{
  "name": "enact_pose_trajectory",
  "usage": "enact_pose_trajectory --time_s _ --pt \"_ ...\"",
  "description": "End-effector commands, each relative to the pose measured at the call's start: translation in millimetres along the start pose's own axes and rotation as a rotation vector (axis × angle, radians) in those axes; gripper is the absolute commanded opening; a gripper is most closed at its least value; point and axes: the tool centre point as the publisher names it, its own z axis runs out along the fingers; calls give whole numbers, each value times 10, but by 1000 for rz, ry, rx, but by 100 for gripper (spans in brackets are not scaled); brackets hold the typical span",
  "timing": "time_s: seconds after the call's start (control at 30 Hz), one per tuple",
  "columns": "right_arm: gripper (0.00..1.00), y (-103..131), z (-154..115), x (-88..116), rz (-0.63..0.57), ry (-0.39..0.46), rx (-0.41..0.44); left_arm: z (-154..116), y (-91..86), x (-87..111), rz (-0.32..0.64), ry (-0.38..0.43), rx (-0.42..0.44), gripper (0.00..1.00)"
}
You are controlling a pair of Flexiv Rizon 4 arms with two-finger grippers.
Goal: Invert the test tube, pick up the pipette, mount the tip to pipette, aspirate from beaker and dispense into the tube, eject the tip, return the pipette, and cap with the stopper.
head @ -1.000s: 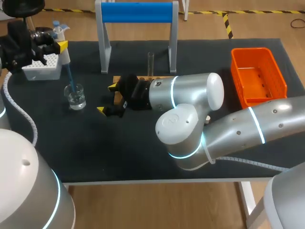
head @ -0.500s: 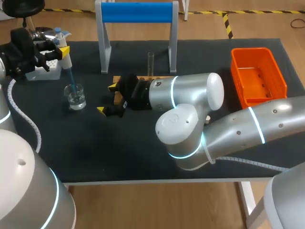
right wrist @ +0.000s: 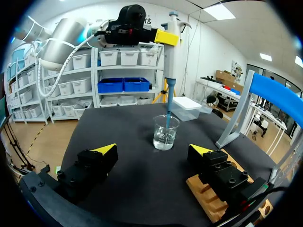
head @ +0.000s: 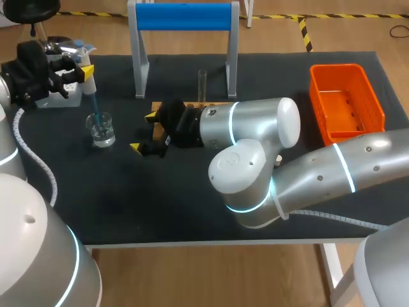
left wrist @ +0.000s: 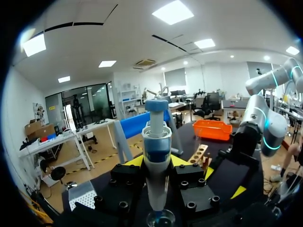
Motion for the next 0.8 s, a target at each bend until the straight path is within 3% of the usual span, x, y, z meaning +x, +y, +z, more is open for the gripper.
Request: enact_pose_trajectory --time_s 0.03,0.8 --pt "100 2 9 5 0 -2 2 29 20 -6 1 -1 -1 0" --pt "100 2 9 5 0 -2 2 33 88 3 -6 6 0 0"
